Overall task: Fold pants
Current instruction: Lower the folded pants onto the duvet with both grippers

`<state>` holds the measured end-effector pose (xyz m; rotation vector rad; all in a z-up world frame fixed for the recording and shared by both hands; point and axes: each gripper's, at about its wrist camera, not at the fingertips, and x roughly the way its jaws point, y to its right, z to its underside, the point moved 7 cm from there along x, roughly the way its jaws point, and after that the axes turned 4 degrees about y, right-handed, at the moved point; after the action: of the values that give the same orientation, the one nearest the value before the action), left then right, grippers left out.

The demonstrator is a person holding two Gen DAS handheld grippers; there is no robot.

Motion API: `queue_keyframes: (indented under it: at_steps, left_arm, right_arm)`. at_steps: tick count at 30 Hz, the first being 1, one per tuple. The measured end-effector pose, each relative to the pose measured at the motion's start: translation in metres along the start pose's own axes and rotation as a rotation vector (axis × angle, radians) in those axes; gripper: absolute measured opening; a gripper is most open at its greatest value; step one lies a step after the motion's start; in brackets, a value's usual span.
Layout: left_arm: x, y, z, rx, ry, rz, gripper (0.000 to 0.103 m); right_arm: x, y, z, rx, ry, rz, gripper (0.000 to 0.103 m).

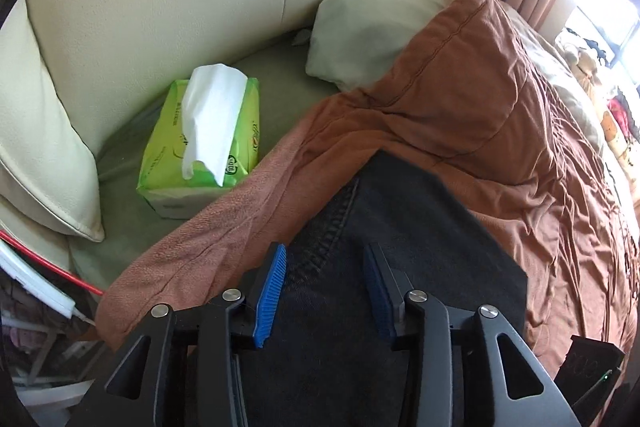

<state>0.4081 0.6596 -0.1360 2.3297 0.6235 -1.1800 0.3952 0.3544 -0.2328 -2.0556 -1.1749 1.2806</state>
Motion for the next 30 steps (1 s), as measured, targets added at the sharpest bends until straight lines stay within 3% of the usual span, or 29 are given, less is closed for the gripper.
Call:
queue_keyframes:
  at_steps: [7, 12, 26, 27, 28, 30]
  left_arm:
    - [-0.012, -0.027, 0.025, 0.015, -0.029, -0.031, 0.048]
    - [-0.02, -0.04, 0.043, -0.002, -0.043, -0.036, 0.048]
    - [-0.039, -0.042, 0.088, 0.031, -0.066, -0.032, 0.048]
    - [-0.039, -0.042, 0.09, 0.028, -0.069, -0.034, 0.048]
    - [-0.039, -0.042, 0.091, 0.021, -0.07, -0.032, 0.048]
    - [-0.041, -0.042, 0.093, 0.005, -0.067, -0.027, 0.048]
  right_arm:
    - [-0.006, -0.009, 0.014, -0.045, -0.04, -0.018, 0.038]
    - [-0.005, -0.005, 0.029, -0.008, -0.074, -0.039, 0.038]
    - [-0.003, -0.016, 0.039, 0.064, -0.19, -0.082, 0.043]
    - [-0.002, -0.022, 0.042, 0.04, -0.202, -0.08, 0.04]
    - [0.0, -0.026, 0.043, 0.027, -0.222, -0.101, 0.028]
    - [0.0, -0.035, 0.044, 0.049, -0.235, -0.149, 0.028]
